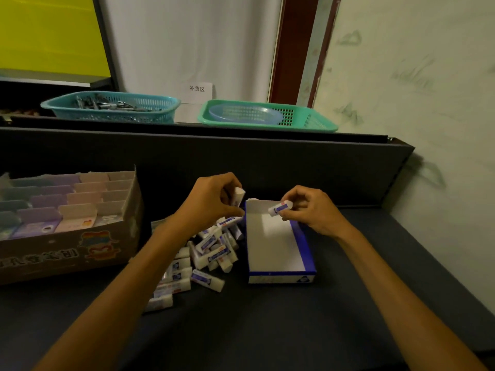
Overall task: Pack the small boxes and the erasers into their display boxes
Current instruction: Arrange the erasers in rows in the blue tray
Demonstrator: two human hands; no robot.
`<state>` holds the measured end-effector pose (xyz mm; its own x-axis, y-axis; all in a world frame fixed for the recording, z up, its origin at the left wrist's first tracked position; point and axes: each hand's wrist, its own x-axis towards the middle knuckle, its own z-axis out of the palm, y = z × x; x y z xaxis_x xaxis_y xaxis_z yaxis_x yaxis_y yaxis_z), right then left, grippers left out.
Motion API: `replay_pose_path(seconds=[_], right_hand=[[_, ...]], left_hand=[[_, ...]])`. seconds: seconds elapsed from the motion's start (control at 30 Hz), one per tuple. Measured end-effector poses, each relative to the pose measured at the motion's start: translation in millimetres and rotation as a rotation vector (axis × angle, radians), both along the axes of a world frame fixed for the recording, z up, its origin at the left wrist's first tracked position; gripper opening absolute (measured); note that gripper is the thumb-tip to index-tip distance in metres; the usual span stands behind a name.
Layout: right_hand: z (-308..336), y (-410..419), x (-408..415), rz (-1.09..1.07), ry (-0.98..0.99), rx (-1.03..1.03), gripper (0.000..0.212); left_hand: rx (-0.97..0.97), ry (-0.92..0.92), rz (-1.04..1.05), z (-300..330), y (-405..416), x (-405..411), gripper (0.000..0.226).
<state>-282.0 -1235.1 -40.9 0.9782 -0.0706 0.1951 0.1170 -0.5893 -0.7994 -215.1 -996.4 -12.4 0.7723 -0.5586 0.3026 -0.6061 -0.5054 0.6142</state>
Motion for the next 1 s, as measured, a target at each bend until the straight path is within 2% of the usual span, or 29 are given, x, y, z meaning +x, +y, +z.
replay_pose_path(seconds=[0.13,0.23,0.4,0.57,0.67,0.73,0.83,1.0], right_hand=[[1.1,-23.5,0.4,0.019,-0.004,0.027,0.029],[0.1,-35.9,3.4,0.046,-0.007,-0.053,0.031],[-3.6,-47.8,8.8,0.031,-0.046,-0.146,0.025],[-4.8,-49.0,16.1,0.024,-0.11,-0.158,0.022],[-7.9,-44.5,25.2,-0.001,-0.167,-0.108,0.022],[-10.6,-40.5,30.8,0.022,-0.149,-0.093,0.024],[-14.9,-38.9,34.4,0.082,-0.096,-0.16,0.03],[-20.7,-44.3,36.9,0.11,-0.076,-0.291,0.027]], left_hand=[[0.027,0.017,-0.031,3.2,-30.1,4.0,0.031],[0.086,-0.008,-0.04,1.4,-48.8,10.3,0.025],[0.096,-0.044,-0.052,-15.8,-67.2,21.1,0.026],[0.125,-0.089,-0.093,-30.2,-73.2,28.4,0.027],[0.197,-0.055,-0.089,-37.6,-73.5,31.0,0.028],[0.239,-0.04,-0.078,-41.3,-74.0,30.4,0.029],[0.246,-0.065,-0.072,-45.1,-73.9,27.7,0.029],[0.271,-0.078,-0.048,-46.8,-77.8,29.2,0.03]])
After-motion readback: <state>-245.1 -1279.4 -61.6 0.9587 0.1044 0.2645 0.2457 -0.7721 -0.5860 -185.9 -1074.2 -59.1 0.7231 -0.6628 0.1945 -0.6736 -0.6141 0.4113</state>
